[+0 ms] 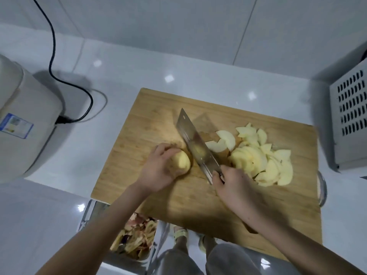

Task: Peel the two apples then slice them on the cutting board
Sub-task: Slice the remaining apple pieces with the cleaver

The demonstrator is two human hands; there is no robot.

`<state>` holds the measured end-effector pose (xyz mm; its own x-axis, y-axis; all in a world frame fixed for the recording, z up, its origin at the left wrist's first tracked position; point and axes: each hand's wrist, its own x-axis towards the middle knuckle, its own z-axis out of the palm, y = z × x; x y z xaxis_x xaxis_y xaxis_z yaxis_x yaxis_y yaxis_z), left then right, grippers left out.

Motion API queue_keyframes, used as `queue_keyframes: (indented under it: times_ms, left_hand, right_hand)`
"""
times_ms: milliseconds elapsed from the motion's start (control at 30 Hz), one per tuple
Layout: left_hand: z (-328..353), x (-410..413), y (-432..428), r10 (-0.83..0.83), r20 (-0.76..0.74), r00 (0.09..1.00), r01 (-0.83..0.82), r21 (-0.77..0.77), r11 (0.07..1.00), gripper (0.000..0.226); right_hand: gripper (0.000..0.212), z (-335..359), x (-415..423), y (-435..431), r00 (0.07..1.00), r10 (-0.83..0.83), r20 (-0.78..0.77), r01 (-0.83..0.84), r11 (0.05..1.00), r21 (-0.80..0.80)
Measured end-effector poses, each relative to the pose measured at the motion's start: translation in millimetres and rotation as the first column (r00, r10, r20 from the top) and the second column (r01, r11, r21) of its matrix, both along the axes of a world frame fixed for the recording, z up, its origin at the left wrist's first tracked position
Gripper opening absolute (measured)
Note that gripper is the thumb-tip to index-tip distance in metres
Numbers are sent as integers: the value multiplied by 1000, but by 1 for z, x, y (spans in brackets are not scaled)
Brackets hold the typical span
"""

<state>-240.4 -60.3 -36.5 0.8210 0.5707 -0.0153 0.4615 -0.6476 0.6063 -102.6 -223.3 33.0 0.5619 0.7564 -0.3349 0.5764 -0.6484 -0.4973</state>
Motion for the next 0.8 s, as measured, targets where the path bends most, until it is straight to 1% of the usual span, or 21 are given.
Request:
queue_keyframes:
  times_ms: [33,100,233,400,500,600,800]
  left_hand:
    - [-1,-3,3,-73,25,997,72,45,996,57]
    - [-3,-5,9,-181,10,983,179,108,978,44]
    - [-3,-5,14,-264,-41,964,268,160,950,45]
    - [-3,-6,17,-303,-83,949,313,187,931,45]
    - [-5,-6,20,-329,-94,940,342,214,915,39]
    - [-6,-5,21,-334,-107,936,350,206,914,42]
    - [-6,-5,22,-336,-110,936,353,256,900,41]
  right_hand:
    - [34,0,-2,1,1000,14,4,-14,1000,-4]
    - [31,0,-6,4,998,51,22,-51,999,-12]
    - [24,3,-11,8,994,99,53,-98,995,-22]
    - [26,-4,-11,15,989,124,78,-121,992,-45]
    - [22,-16,-16,25,992,123,42,-120,991,-63]
    - [21,-25,-17,32,994,105,21,-104,993,-61]
    - [23,-10,-7,21,990,133,56,-132,991,-32]
